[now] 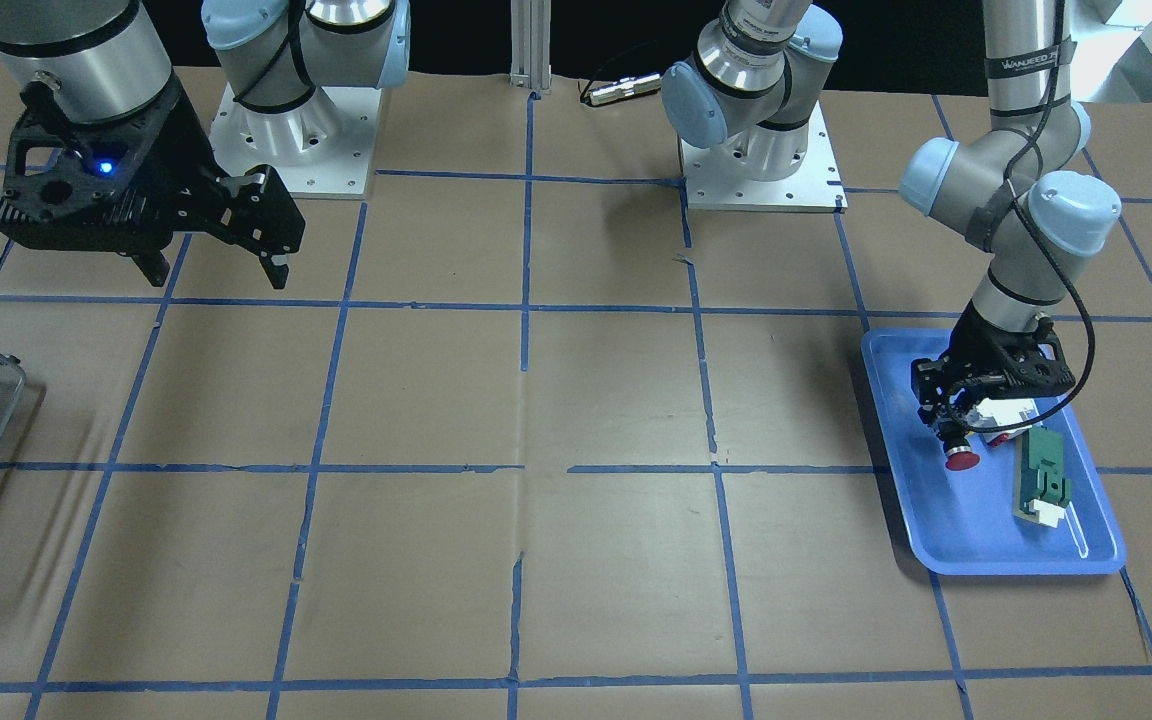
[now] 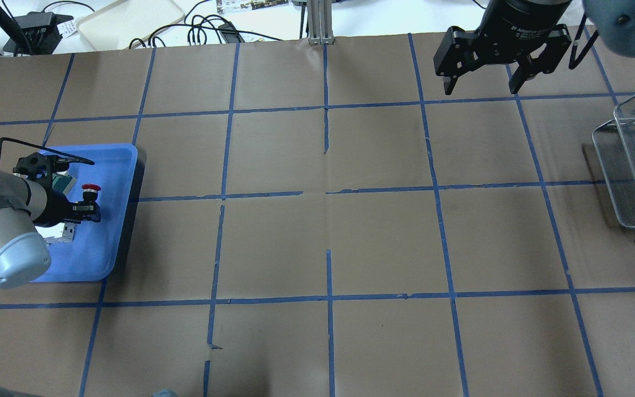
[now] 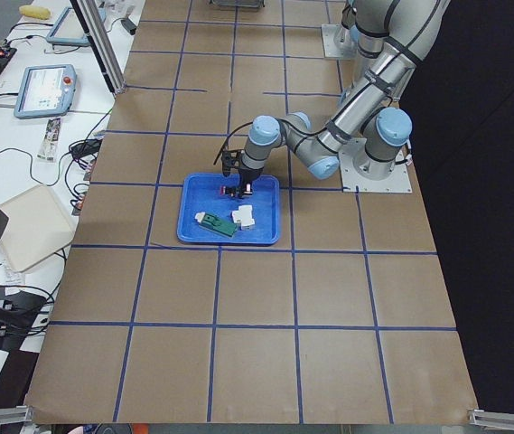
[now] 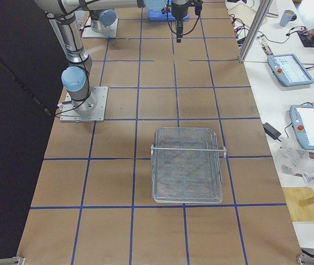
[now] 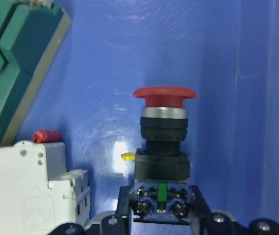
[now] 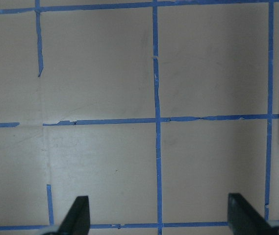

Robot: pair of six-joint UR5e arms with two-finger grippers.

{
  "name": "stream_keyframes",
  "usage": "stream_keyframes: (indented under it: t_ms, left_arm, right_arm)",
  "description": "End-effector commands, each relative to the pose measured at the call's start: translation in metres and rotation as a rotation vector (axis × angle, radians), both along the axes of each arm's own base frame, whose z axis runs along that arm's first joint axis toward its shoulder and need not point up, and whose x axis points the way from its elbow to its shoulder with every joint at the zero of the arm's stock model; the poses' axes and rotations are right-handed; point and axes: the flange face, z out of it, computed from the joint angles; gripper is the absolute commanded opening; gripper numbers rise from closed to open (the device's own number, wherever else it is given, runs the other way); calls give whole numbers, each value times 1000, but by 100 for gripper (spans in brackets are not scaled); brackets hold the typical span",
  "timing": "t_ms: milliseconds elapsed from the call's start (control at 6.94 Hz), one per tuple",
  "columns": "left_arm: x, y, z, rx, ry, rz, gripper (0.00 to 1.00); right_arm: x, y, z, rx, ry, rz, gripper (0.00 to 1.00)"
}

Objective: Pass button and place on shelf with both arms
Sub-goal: 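Lift the red push button out of the tray with the left gripper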

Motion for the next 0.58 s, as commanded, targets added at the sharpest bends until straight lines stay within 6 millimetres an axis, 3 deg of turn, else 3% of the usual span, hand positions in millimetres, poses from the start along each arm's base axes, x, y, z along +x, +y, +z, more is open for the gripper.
stream_keyframes:
  t_ms: [0, 288, 432]
  left_arm:
    - [-18, -48, 67, 1, 56, -96, 34]
    - [-69, -92, 156, 84, 95, -249, 31]
    - [-107, -104, 178, 67, 81, -388, 31]
  right_arm:
    - [0, 0, -1, 4, 0, 2, 100]
    - [-1, -1, -2, 5, 0, 15, 100]
    - [-5, -2, -3, 7, 0, 12, 100]
